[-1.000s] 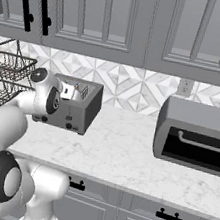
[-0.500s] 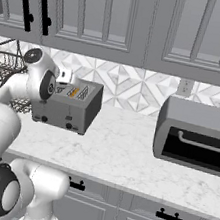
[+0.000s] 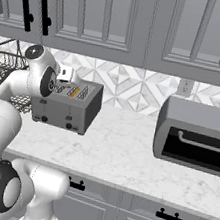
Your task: Start the toaster. Once the lever pops up, take the bread to the plate on the dining counter.
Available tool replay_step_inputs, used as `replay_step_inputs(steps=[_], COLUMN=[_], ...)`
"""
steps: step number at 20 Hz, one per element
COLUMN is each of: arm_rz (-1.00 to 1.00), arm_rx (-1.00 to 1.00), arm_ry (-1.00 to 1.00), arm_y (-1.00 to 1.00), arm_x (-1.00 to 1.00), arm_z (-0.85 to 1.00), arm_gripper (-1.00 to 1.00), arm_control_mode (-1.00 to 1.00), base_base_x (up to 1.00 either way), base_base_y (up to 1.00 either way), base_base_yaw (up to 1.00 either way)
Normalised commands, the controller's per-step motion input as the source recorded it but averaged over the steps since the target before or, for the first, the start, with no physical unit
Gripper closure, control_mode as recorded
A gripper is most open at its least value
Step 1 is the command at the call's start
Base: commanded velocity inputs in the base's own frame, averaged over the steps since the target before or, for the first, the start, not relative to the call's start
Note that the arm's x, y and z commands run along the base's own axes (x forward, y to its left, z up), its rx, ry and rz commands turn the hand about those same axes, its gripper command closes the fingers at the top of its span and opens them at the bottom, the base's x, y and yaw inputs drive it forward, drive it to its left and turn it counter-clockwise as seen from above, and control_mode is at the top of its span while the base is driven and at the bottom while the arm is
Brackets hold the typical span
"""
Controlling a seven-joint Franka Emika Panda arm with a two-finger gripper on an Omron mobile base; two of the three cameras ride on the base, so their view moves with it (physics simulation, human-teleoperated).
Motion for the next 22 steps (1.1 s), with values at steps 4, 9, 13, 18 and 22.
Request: replay_step_inputs(steps=[4,9,13,18,22], arm_rz=[0.0,0.0,0.0,0.0,0.0], arm_rx=[0.0,0.0,0.0,0.0,0.0], arm_ry=[0.0,0.0,0.0,0.0,0.0], arm_y=[0.0,0.0,0.0,0.0,0.0], arm_x=[0.0,0.0,0.0,0.0,0.0], arm_z=[0.0,0.0,0.0,0.0,0.0], arm_gripper=[-1.0,-1.0,-1.0,-1.0,-1.0], arm_control_mode=[-1.0,-1.0,-1.0,-1.0,-1.0], base_base_x=[0.0,0.0,0.0,0.0,0.0], base_base_y=[0.0,0.0,0.0,0.0,0.0], base_base_yaw=[0.0,0.0,0.0,0.0,0.0])
